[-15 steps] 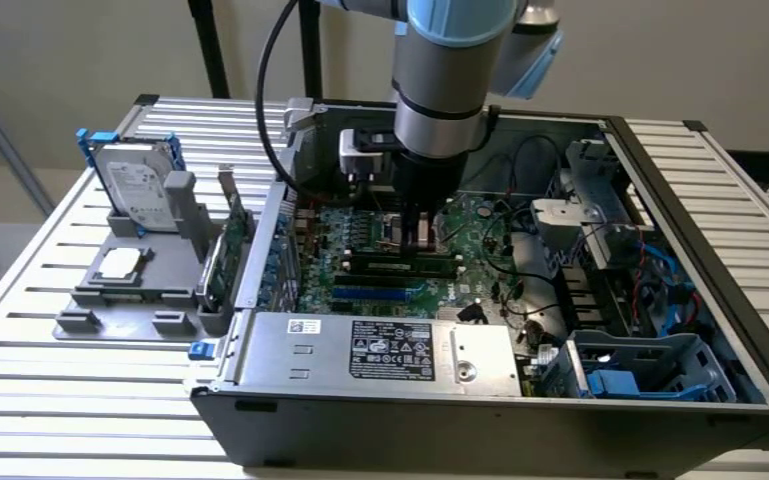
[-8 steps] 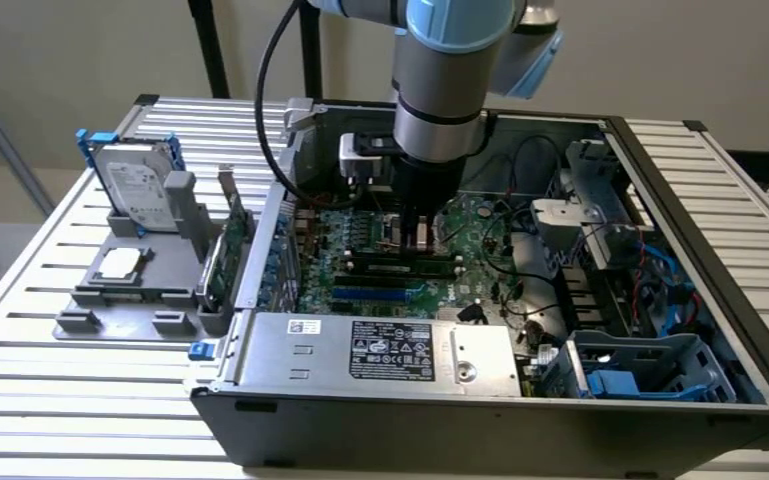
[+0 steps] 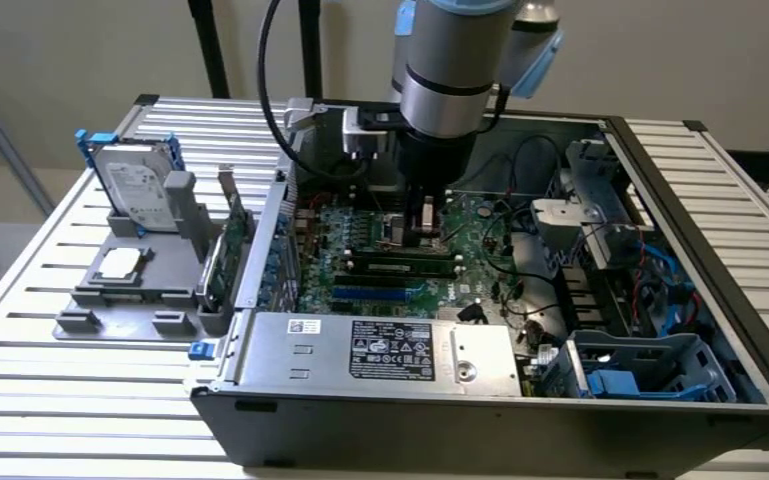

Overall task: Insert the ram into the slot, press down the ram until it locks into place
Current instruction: 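Press down the ram until it locks into place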

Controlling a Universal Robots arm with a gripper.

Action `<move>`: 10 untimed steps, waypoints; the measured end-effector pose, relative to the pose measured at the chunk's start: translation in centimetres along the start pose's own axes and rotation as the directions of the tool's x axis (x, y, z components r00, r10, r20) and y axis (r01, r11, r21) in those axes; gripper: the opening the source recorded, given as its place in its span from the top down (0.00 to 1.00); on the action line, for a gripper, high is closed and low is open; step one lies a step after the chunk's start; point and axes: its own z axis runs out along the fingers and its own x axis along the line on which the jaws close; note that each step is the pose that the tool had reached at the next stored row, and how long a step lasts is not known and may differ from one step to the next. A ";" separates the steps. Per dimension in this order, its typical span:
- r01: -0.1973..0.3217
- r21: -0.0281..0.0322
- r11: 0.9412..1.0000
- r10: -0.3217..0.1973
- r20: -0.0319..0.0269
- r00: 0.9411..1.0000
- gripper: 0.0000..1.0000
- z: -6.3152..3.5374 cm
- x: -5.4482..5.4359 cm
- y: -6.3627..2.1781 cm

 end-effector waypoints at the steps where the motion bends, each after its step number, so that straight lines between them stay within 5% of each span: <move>1: 0.000 -0.001 1.000 0.000 0.001 1.000 0.89 -0.01 0.0 -0.02; 10: 0.000 -0.001 1.000 0.000 0.001 1.000 0.89 -0.03 0.0 -0.03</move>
